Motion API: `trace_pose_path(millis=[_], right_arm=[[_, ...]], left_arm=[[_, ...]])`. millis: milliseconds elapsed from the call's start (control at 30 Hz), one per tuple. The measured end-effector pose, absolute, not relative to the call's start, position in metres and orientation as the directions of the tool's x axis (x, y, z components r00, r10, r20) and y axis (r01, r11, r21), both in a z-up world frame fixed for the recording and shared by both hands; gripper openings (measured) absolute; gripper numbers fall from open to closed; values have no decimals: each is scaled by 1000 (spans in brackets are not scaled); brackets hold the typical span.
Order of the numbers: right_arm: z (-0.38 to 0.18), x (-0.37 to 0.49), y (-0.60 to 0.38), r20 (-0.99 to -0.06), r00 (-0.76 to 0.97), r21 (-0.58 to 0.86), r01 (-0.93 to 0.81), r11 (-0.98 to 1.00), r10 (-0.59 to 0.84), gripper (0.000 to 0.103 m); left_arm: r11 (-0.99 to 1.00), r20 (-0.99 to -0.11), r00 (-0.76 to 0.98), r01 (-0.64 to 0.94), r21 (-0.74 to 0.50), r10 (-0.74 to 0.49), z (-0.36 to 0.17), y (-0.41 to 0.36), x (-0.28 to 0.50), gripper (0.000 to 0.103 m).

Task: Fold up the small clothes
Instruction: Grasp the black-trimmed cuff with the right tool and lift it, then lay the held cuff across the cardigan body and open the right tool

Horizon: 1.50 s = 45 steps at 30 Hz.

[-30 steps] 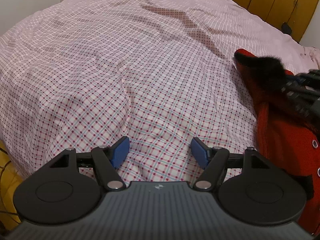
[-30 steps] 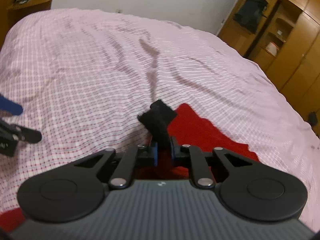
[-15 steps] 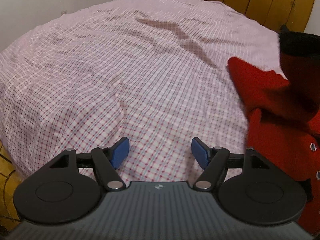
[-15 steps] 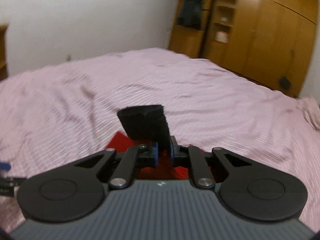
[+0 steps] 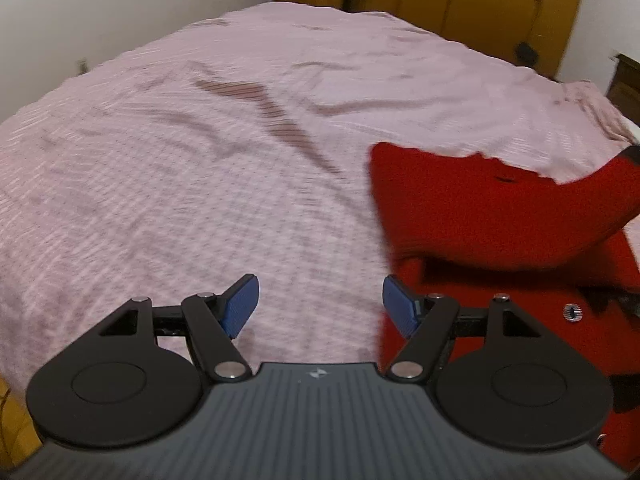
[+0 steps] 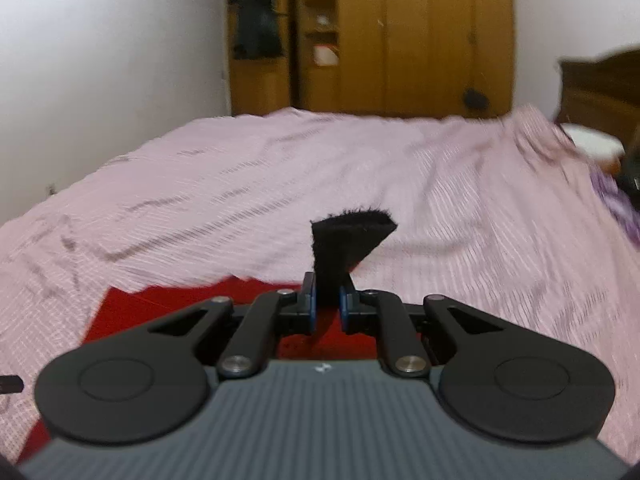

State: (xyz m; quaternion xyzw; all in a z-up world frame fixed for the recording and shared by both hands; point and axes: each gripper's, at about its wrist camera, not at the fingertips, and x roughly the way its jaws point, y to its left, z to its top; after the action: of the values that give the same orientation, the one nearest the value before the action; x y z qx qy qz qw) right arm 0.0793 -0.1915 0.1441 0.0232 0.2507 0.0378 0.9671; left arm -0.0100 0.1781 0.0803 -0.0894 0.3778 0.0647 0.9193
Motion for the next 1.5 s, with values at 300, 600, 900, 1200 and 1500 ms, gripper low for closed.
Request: trace_pose_path(millis=[300, 600, 900, 1200, 1500], right_arm=[[76, 75, -237, -600, 790, 170, -23, 985, 122, 16], [70, 49, -255, -597, 792, 145, -50, 988, 128, 50], [89, 49, -292, -543, 804, 339, -54, 939, 243, 50], [54, 104, -286, -625, 741, 374, 9, 927, 245, 52], [73, 103, -293, -517, 812, 411, -42, 911, 271, 13]], left_arm=[[991, -705, 709, -103, -86, 12, 74, 127, 15, 75], [986, -716, 689, -167, -10, 110, 54, 116, 34, 75], [982, -745, 651, -186, 24, 142, 33, 108, 45, 75], [979, -729, 661, -195, 62, 178, 36, 106, 50, 75], [976, -721, 662, -199, 92, 203, 31, 99, 65, 75]])
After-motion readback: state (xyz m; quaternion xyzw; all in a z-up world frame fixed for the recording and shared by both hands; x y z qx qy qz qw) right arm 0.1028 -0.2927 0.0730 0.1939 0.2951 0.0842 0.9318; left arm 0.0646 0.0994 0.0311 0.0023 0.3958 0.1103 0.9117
